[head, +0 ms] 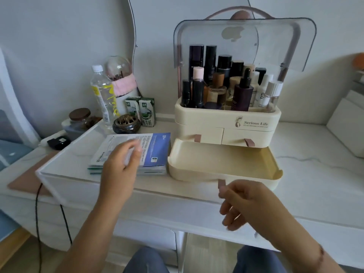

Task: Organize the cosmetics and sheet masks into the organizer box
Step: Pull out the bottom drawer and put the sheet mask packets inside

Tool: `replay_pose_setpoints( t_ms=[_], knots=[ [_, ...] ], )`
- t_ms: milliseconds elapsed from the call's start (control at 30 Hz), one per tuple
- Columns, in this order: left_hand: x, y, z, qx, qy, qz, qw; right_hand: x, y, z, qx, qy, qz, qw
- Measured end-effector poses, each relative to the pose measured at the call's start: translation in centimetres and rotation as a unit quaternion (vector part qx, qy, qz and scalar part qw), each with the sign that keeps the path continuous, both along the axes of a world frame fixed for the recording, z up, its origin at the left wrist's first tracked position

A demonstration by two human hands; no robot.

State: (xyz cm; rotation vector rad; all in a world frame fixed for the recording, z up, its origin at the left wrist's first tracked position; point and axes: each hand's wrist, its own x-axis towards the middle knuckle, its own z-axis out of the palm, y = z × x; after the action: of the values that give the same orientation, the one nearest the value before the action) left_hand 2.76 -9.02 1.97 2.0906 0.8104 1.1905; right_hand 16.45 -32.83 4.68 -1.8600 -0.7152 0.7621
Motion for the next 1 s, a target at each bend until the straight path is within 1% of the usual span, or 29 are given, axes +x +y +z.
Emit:
replay_pose_setpoints(
  t_ms=[33, 67, 100, 133, 200, 233, 267, 333, 367, 467, 533, 600, 733, 833, 933, 1000],
  knots=[
    [-1.0, 1.7, 0.0, -0.025, -0.002, 0.067, 0.997, -0.1, 0.8, 0.9, 0.033, -0.049, -0.003, 0.998],
    [-1.9, 3.3, 0.1, -0.057, 0.019, 0.125, 0.990, -0.3, 2.3, 1.8, 0.064, -0.099, -0.002, 0.993],
    [-2.6, 4.9, 0.1, -0.093, 0.056, 0.167, 0.980, -0.4, 4.3, 2.6, 0.078, -0.149, 0.009, 0.986],
    [-3.0, 6.2, 0.1, -0.126, 0.098, 0.188, 0.969, -0.6, 6.5, 3.4, 0.069, -0.197, 0.032, 0.977],
    [-3.6, 8.2, -0.1, -0.172, 0.158, 0.191, 0.953, -1.3, 11.5, 4.0, 0.006, -0.263, 0.087, 0.961],
    [-3.5, 8.8, -0.3, -0.187, 0.176, 0.179, 0.950, -1.5, 13.7, 3.9, -0.047, -0.296, 0.103, 0.949],
    [-3.2, 9.0, -0.6, -0.197, 0.186, 0.162, 0.949, -1.6, 15.4, 3.5, -0.106, -0.340, 0.107, 0.928],
    [-3.0, 9.4, -1.1, -0.208, 0.178, 0.128, 0.953, -2.0, 18.0, 2.6, -0.204, -0.419, 0.090, 0.880],
    [-2.9, 9.4, -1.3, -0.213, 0.162, 0.116, 0.957, -2.1, 18.8, 2.0, -0.226, -0.437, 0.074, 0.867],
    [-3.1, 9.9, -1.8, -0.221, 0.107, 0.107, 0.963, -2.5, 19.7, 0.5, -0.234, -0.472, 0.016, 0.850],
    [-3.3, 10.4, -2.0, -0.217, 0.078, 0.111, 0.967, -2.8, 20.0, -0.1, -0.242, -0.492, 0.001, 0.836],
    [-3.4, 10.5, -2.1, -0.215, 0.049, 0.109, 0.969, -2.9, 20.4, -0.5, -0.235, -0.491, -0.010, 0.839],
    [-3.7, 10.9, -1.9, -0.220, -0.031, 0.092, 0.971, -2.7, 20.6, -0.5, -0.163, -0.437, -0.043, 0.884],
    [-3.9, 11.4, -2.0, -0.243, -0.063, 0.055, 0.966, -2.7, 20.4, -0.8, -0.108, -0.415, -0.052, 0.902],
    [-4.1, 11.9, -1.8, -0.256, -0.094, 0.028, 0.962, -2.9, 20.6, -0.7, -0.034, -0.377, -0.063, 0.924],
    [-4.2, 12.2, -1.4, -0.267, -0.089, 0.002, 0.960, -2.8, 20.8, -0.5, 0.046, -0.348, -0.072, 0.934]
  ],
)
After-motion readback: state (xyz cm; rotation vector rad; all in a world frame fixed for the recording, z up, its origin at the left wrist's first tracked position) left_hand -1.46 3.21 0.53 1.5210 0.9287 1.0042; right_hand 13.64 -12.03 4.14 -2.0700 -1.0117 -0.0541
